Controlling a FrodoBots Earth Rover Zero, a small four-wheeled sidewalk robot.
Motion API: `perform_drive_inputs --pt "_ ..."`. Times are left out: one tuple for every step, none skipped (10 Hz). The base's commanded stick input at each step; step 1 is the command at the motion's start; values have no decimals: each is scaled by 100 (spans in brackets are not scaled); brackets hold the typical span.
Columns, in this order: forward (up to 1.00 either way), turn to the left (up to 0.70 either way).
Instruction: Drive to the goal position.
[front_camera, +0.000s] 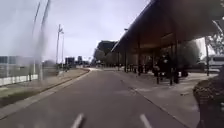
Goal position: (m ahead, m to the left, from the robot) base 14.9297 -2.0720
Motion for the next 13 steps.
perform_drive_inputs --pt "100 -24" --pt "100 -23" --pt "100 -20" --pt "100 0" --pt "100 0" --pt "100 0" --pt "100 0" --pt "100 0" --pt "100 -9" --pt "100 -15" --pt "100 -21" --pt "100 -2" --pt "100 -1"
